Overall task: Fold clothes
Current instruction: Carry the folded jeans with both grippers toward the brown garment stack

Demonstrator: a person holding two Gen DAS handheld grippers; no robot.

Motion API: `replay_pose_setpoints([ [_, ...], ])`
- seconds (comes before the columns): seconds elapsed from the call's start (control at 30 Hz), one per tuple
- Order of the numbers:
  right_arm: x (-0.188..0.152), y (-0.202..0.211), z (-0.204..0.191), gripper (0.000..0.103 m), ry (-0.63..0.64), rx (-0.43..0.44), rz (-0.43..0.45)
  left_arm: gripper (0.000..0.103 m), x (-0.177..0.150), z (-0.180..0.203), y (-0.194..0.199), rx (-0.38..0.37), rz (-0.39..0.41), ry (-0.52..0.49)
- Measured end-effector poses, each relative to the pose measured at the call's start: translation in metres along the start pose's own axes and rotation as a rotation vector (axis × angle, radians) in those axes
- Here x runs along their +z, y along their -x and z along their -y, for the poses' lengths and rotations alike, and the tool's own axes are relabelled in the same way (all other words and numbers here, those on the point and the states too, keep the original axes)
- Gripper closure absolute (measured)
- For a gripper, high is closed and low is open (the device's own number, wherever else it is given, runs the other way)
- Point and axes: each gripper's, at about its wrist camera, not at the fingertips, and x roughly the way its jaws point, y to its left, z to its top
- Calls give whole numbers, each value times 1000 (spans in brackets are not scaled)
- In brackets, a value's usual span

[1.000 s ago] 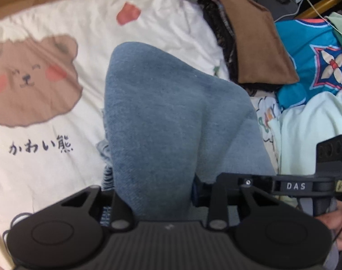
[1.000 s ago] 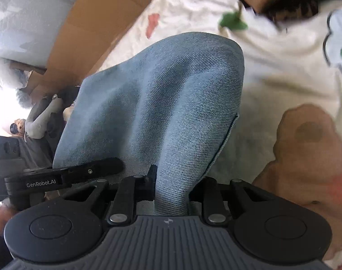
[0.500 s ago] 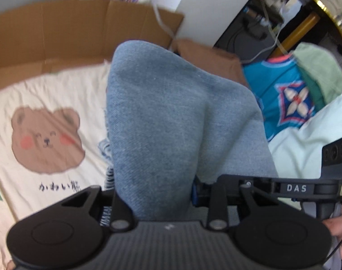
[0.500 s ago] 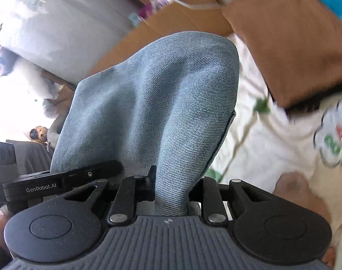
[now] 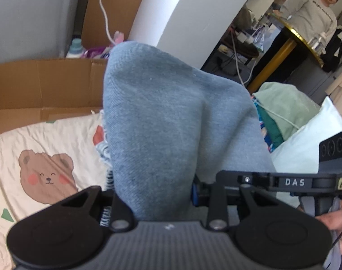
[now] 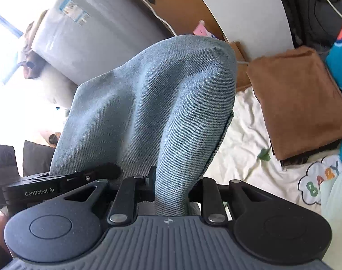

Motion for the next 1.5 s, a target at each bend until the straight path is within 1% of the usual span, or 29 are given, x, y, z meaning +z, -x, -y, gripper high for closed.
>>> replay_pose_setpoints([
  [0.1,-1,9,0,83,9,12,17,68,3,5,12,5,8,-6],
  [0.23,-8,5,3,82,21,10,21,68,3,15,-3,22,-6,-21],
  [0.33,0,6,9,82,19,-14,21,68,6,18,-8,22,-18,-17],
  [0.5,9,-1,20,82,37,-52,12,68,10,18,-26,9,-8,14],
  [0.57,13,-6,27,82,58,-67,5,68,11,18,-37,4,-11,19],
  [0.8,31,-19,60,82,57,-93,-25,68,14,20,-76,-14,-25,29],
  [0.9,37,-24,69,82,85,-119,-31,68,16,21,-93,-22,-31,34],
  [1.0,41,-33,87,82,75,-108,-32,68,20,20,-111,-21,-43,37],
  [1.07,45,-38,99,82,62,-101,-28,68,23,20,-122,-20,-46,40],
  [1.23,53,-48,126,82,-3,-130,-9,68,26,18,-156,-26,-54,70],
  [1.4,57,-69,162,82,-69,-170,-12,68,27,13,-197,-30,-95,103],
  [1.5,64,-84,188,82,-108,-162,-21,68,30,9,-222,-31,-104,107],
])
